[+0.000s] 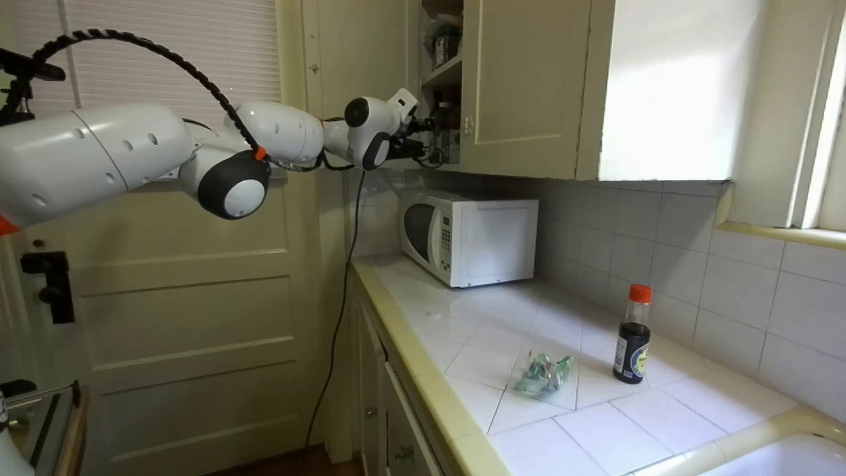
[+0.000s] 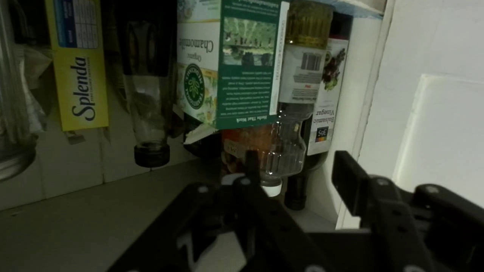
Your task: Close the top right cabinet door
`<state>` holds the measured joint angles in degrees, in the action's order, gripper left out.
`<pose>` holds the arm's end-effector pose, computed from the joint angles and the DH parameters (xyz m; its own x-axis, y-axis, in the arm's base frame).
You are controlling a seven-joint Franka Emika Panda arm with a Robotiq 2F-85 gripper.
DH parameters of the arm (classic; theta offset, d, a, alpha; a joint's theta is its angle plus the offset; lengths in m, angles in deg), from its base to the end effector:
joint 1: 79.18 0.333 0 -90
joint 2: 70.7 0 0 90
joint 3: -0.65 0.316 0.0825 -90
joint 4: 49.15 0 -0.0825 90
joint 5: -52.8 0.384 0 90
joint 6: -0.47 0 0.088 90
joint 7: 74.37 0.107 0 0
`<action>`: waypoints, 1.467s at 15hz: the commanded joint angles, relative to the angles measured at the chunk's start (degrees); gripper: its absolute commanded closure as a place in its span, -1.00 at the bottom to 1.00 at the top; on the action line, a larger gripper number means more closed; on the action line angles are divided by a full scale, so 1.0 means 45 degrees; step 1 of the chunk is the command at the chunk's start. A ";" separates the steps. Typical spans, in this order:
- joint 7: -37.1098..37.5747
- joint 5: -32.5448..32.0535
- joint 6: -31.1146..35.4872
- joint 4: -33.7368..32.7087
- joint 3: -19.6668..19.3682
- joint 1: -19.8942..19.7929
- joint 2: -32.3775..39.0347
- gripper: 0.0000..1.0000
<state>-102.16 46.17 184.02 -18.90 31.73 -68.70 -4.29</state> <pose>0.7812 0.2457 0.5308 -0.0513 0.0948 0.9942 0.4078 -0.9067 0.1075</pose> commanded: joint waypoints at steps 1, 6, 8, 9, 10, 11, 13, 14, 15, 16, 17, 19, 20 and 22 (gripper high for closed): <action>-0.1190 -0.0246 -0.0198 -0.0175 0.1560 -0.0432 0.0362 0.56; 0.0139 0.0341 -0.1584 -0.0027 -0.0992 -0.0319 0.0051 -0.16; 0.0284 0.0159 -0.3195 0.0529 -0.1061 -0.0366 -0.0434 -0.47; 0.0647 -0.0001 -0.3922 0.0627 -0.1553 -0.0279 -0.0635 -0.61; 0.0211 -0.0129 -0.4557 0.0768 -0.1340 -0.0269 -0.0810 -0.78; -0.0299 -0.0197 -0.5145 0.0871 -0.1063 -0.0216 -0.0997 -0.91; -0.0832 -0.0507 -0.5928 0.1015 -0.1151 0.0110 -0.1355 -1.00; -0.1097 -0.0664 -0.6198 0.1177 -0.1195 0.0264 -0.1571 -1.00; -0.1387 -0.0793 -0.6476 0.1453 -0.1159 0.0383 -0.1877 -1.00; -0.1059 -0.1038 -0.6733 0.1735 -0.1525 0.0573 -0.2231 -1.00; 0.0796 -0.1633 -0.6540 0.1919 -0.2876 0.0930 -0.2547 -1.00; 0.2655 -0.1519 -0.6476 0.2114 -0.5015 0.1597 -0.3050 -1.00; 0.3580 -0.1612 -0.6564 0.2383 -0.6006 0.1945 -0.3352 -1.00; 0.5355 -0.1944 -0.6819 0.3067 -0.7726 0.2561 -0.3961 -1.00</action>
<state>-89.25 40.36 155.55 -12.08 6.65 -60.21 -16.51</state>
